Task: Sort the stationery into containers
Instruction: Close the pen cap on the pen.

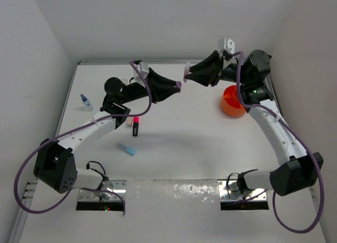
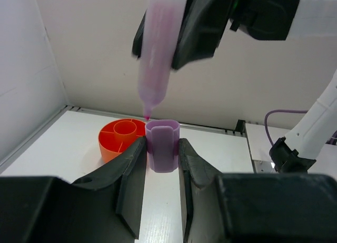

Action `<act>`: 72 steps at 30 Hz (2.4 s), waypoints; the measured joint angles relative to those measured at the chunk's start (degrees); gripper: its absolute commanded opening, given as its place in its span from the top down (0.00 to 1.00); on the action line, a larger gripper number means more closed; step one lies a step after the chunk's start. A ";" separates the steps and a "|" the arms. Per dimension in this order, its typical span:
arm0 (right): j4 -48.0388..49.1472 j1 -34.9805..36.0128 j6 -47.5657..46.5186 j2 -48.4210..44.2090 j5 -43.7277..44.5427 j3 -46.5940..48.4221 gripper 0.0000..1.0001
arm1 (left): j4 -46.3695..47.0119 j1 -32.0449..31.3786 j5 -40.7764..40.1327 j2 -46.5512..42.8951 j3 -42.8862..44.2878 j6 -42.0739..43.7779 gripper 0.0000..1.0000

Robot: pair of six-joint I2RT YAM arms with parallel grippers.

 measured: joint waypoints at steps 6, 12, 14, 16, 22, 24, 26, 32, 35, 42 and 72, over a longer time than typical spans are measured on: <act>-3.30 1.01 -2.19 1.86 -0.09 -0.13 1.00 | 1.77 -0.11 -1.05 0.04 0.00 -0.04 1.00; -2.82 1.29 -1.75 1.81 -0.92 0.13 1.00 | 1.95 -0.85 -0.98 0.04 0.00 0.52 1.00; -1.77 0.94 -0.55 1.86 -1.84 0.87 1.00 | 1.86 -0.96 -0.98 0.04 0.00 1.09 1.00; -0.22 0.33 1.09 1.99 -3.04 2.25 1.00 | 1.62 -1.11 -0.98 0.04 0.00 1.57 1.00; 10.60 -1.05 10.60 2.25 -5.73 3.02 1.00 | 1.20 -1.53 -0.83 0.13 0.00 2.75 1.00; 16.24 -1.29 15.26 2.69 -6.38 2.99 1.00 | 1.33 -1.57 -0.85 0.26 0.00 2.86 1.00; 23.39 -1.44 21.57 3.67 -7.13 2.91 1.00 | 1.75 -1.66 -0.76 0.42 0.00 2.86 1.00; 42.05 -1.22 38.95 8.74 -9.14 3.37 1.00 | 4.09 -2.97 0.02 0.70 0.00 2.40 1.00; 44.50 -0.85 42.05 10.21 -9.88 3.37 1.00 | 4.85 -3.02 0.04 0.70 0.00 2.12 1.00; 42.91 0.07 41.05 9.92 -10.82 3.37 1.00 | 5.64 -3.02 0.07 0.70 0.00 1.70 1.00; 24.50 0.09 25.22 6.82 -10.80 1.46 1.00 | 6.03 -2.54 1.07 0.70 0.00 1.03 1.00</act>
